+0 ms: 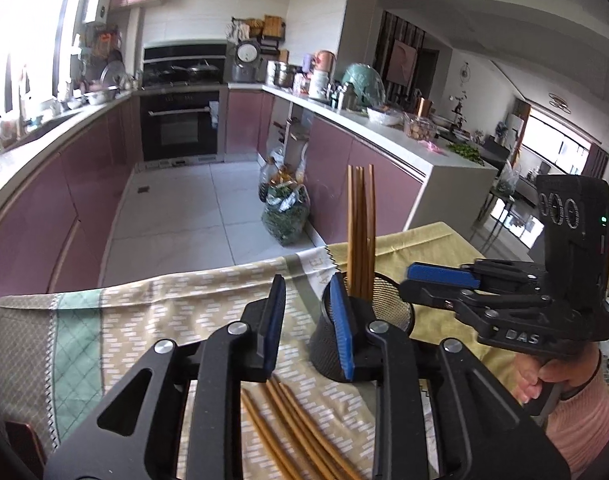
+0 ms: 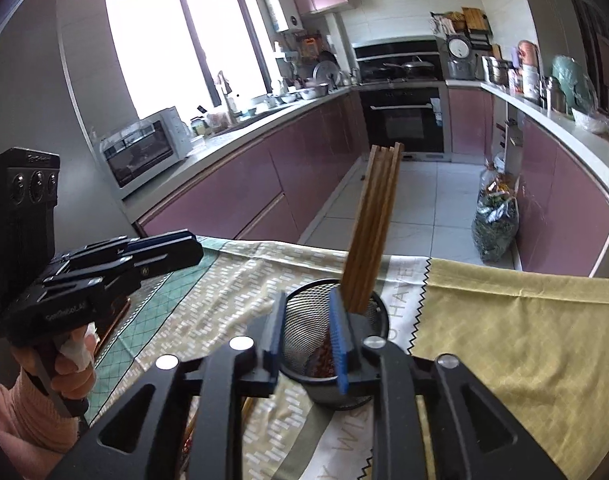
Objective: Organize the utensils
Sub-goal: 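Drop the chopstick into the mesh cup and open the right gripper, then return the right gripper to the chopsticks and grasp another one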
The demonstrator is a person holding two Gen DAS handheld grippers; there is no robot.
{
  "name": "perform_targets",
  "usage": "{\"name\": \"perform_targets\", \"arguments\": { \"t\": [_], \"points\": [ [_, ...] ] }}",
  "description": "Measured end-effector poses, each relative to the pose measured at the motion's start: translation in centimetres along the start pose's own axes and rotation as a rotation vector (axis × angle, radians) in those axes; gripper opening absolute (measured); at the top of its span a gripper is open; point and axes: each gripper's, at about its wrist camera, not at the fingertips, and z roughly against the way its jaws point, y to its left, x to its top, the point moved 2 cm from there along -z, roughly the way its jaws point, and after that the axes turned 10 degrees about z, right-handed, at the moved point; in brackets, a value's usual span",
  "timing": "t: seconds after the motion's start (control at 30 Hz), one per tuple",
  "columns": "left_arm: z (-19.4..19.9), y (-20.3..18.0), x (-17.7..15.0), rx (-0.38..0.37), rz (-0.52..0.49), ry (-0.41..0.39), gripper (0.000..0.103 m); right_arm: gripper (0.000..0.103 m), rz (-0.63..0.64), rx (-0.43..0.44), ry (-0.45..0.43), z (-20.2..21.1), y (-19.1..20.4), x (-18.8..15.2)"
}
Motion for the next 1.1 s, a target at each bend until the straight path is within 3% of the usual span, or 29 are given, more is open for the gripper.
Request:
{"name": "perform_targets", "arguments": {
  "t": [0.1,0.27,0.47,0.73,1.1],
  "points": [
    [1.9,0.9,-1.3,0.006,0.005,-0.018,0.032,0.029,0.055,-0.006,-0.023,1.4,1.6,-0.3],
    [2.8,1.9,-4.3,0.062,-0.007,0.008,0.042,0.031,0.09,0.06,-0.004,2.1,4.0,-2.2],
    [2.1,3.9,-8.8,0.115,0.004,0.106,0.043,0.032,0.073,0.093,0.102,-0.7,5.6,-5.7],
    [0.4,5.5,-13.8,0.126,0.035,0.229,0.043,0.032,0.04,0.114,0.226,-4.0,7.4,-9.1],
    [-0.8,5.1,-15.8,0.152,0.011,0.293,0.043,0.031,0.065,0.091,0.28,-4.7,8.8,-10.9]
  ]
}}
